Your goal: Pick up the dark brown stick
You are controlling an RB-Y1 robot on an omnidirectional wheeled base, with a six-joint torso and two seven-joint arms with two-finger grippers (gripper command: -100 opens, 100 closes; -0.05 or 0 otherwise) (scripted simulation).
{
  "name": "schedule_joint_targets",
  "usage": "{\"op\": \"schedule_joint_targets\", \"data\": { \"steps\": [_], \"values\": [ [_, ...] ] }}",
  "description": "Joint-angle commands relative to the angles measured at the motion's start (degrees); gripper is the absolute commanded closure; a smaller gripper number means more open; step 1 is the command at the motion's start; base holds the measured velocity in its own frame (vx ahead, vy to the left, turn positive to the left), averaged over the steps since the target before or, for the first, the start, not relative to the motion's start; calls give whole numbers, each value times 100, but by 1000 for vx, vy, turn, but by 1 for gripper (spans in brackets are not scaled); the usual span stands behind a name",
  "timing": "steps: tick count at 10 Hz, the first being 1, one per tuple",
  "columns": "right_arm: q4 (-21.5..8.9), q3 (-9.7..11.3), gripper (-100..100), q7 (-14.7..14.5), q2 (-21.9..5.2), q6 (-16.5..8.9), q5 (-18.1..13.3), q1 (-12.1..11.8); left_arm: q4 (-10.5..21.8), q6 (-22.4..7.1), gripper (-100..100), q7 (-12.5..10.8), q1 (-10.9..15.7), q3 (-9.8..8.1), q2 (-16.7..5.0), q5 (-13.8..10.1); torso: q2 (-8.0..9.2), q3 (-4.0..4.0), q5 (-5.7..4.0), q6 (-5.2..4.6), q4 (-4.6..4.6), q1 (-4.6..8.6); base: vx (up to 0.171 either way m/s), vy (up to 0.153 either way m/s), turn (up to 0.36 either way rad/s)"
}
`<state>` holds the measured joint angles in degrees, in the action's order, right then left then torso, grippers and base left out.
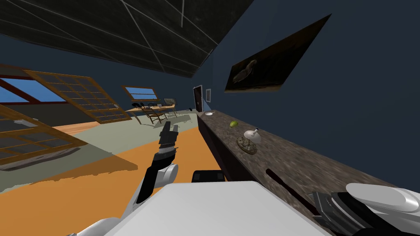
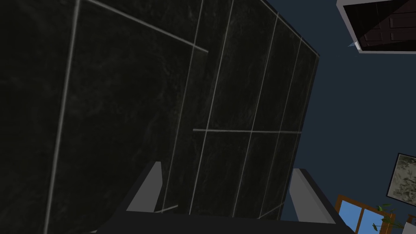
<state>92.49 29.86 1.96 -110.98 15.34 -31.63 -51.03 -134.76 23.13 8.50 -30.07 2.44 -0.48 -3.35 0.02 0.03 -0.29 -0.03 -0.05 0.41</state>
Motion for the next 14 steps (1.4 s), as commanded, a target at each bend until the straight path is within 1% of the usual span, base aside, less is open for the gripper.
{"op": "schedule_joint_targets", "data": {
  "steps": [1,5,6,7,8,9,10,11,12,13,14],
  "values": [
    [0,0,100,0,0,0,0,0,0,0,0,0,0,0,0,0,0,0,0,0,0,0,0,0,0],
    [0,0,100,-2,2,2,1,0,0,0,0,0,0,0,0,0,-12,-8,3,1,4,-6,0,0,0],
    [0,0,0,-2,2,2,1,0,0,0,0,0,0,0,0,0,-12,-8,4,1,3,-8,0,0,0],
    [-232,-40,100,-212,100,216,19,61,0,0,0,0,0,0,0,0,-12,-8,5,1,3,-9,48,30,-99],
    [-403,-97,100,-379,228,384,-41,137,0,0,0,0,-1,0,0,0,-24,-14,6,-3,5,-14,100,79,-191],
    [-521,-97,100,-379,228,461,-41,137,0,0,0,0,-2,0,1,0,-38,-22,1,-5,9,-27,78,71,-66],
    [-737,-155,100,-546,356,681,-101,213,0,0,0,0,-1,1,1,0,-39,-24,2,2,11,-25,72,52,-76],
    [-811,-155,100,-546,356,706,-101,213,0,0,0,0,-1,0,0,0,-40,-24,2,-1,11,-20,54,43,-51],
    [-1043,-212,100,-713,483,945,-161,289,0,0,0,0,-1,0,0,0,-34,-21,2,2,10,-17,52,52,-84],
    [-1100,-212,100,-713,483,951,-161,289,0,0,0,0,-1,0,0,0,-33,-20,2,1,9,-20,49,42,-55],
    [-1317,-270,100,-880,611,1182,-221,366,0,0,0,0,-1,0,0,0,-30,-19,4,1,9,-17,61,46,-108]
  ]
}}
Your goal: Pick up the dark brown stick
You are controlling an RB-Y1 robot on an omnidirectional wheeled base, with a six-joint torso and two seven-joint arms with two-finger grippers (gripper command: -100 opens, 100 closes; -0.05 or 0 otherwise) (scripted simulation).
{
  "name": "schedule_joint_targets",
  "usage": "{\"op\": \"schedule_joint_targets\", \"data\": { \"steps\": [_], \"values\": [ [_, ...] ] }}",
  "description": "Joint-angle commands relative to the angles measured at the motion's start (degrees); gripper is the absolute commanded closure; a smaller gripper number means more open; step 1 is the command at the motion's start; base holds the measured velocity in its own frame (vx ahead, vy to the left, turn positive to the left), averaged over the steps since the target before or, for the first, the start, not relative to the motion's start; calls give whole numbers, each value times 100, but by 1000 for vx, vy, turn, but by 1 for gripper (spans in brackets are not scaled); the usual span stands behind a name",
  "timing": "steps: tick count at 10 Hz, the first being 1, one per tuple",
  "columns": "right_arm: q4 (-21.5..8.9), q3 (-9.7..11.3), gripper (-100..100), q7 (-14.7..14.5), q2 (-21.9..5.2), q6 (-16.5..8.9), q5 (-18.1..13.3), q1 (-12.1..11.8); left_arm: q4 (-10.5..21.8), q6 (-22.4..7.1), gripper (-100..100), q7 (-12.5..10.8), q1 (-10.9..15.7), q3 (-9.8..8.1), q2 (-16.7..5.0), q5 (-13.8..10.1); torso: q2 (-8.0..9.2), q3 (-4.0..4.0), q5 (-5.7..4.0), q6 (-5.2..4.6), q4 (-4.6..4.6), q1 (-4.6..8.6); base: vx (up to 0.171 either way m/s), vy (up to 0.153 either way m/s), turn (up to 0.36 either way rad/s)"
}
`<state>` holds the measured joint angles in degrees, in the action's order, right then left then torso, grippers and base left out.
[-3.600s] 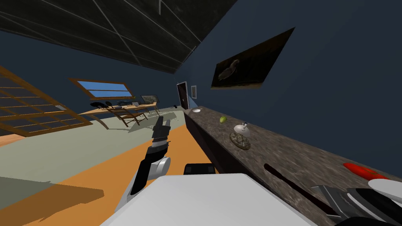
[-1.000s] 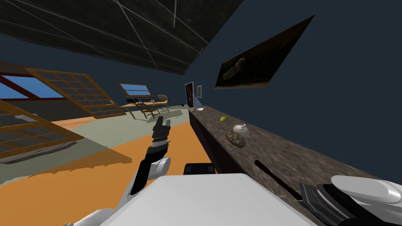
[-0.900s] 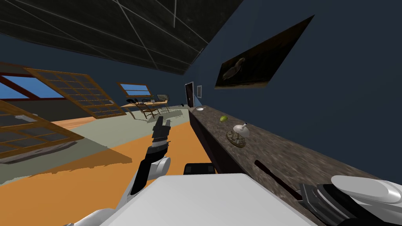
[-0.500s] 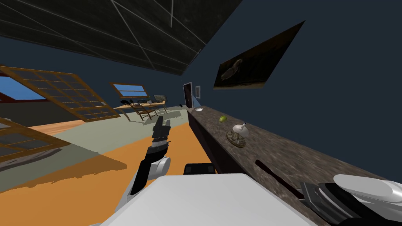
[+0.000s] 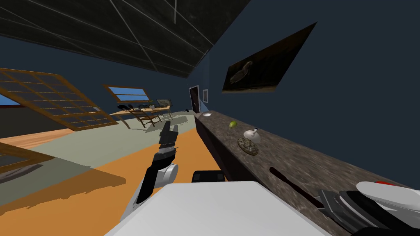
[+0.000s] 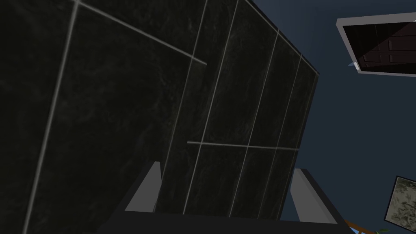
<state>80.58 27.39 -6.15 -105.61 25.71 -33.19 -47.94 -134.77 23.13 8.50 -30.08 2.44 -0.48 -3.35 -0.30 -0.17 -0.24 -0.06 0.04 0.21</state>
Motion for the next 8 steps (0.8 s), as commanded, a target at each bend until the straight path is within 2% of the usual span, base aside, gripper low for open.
{"op": "schedule_joint_targets", "data": {
  "steps": [1,3,4,5,6,7,8],
  "values": [
    [-199,-23,100,-69,75,158,-65,56,0,0,0,0,0,0,0,0,0,0,0,0,0,0,52,43,-61],
    [-622,-138,100,-403,330,570,-185,209,0,0,0,0,0,0,0,0,3,2,3,0,0,-2,67,57,-124],
    [-777,-138,100,-403,330,648,-185,209,0,0,0,0,0,0,0,0,-3,-2,4,-4,1,-11,65,80,-61],
    [-937,-196,100,-570,458,849,-245,285,0,0,0,0,1,0,0,0,-3,-2,9,4,1,-18,53,70,-74],
    [-1066,-196,100,-570,458,893,-245,285,0,0,0,0,0,0,0,0,0,-1,8,1,1,-18,48,48,-45],
    [-1253,-254,100,-737,585,1115,-305,361,0,0,0,0,1,0,0,0,3,1,11,1,0,-11,64,50,-89],
    [-1356,-254,100,-737,585,1138,-305,361,0,0,0,0,0,0,0,0,0,0,10,-1,0,-12,50,44,-58]
  ]
}}
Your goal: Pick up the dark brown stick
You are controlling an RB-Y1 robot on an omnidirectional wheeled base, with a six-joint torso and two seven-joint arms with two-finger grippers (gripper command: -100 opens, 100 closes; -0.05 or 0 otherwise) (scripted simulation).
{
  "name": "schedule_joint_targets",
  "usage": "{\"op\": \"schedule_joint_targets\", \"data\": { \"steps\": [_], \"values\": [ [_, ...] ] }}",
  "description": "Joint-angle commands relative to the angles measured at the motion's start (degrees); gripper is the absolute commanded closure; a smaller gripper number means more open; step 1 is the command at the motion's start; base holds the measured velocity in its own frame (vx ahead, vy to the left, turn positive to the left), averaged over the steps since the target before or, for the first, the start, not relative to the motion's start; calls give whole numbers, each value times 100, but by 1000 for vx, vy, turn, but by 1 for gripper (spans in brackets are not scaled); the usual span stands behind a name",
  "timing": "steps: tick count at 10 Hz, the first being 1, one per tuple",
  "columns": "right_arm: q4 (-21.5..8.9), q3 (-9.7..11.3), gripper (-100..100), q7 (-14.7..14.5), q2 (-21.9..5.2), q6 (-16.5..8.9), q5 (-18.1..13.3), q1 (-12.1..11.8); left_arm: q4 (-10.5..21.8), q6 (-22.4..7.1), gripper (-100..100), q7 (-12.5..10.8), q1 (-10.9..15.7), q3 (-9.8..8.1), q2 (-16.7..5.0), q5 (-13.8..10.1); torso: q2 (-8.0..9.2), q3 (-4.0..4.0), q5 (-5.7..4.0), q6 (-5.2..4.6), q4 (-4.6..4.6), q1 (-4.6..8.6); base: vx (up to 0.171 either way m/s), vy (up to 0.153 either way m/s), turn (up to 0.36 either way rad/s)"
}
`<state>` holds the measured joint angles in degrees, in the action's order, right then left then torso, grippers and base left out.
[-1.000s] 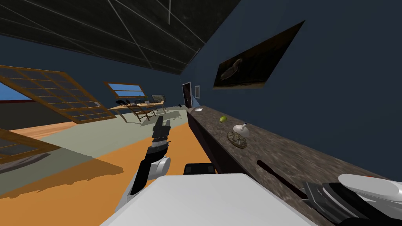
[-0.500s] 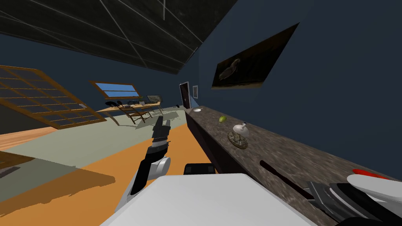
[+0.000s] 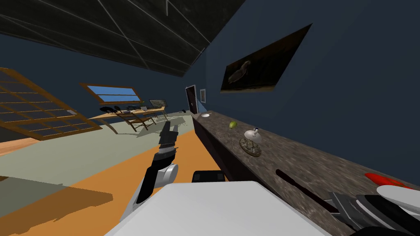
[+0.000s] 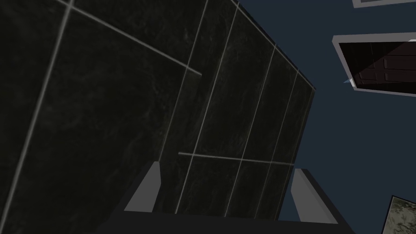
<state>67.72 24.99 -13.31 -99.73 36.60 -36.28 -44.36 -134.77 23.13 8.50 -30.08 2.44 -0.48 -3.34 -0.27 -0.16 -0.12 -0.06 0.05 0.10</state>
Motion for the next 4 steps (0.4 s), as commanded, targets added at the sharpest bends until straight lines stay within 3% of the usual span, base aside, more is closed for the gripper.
{"op": "schedule_joint_targets", "data": {
  "steps": [1,3,4],
  "values": [
    [-286,-71,100,-188,125,286,-56,80,0,0,0,0,0,0,0,0,0,0,0,0,0,0,56,35,-103],
    [-307,-55,100,-153,115,265,-67,91,0,0,0,0,0,0,0,0,0,0,2,1,0,-1,35,29,-30],
    [-318,-55,0,-161,118,281,-67,90,0,0,0,0,0,0,0,0,7,4,2,4,-2,3,0,0,0]
  ]
}}
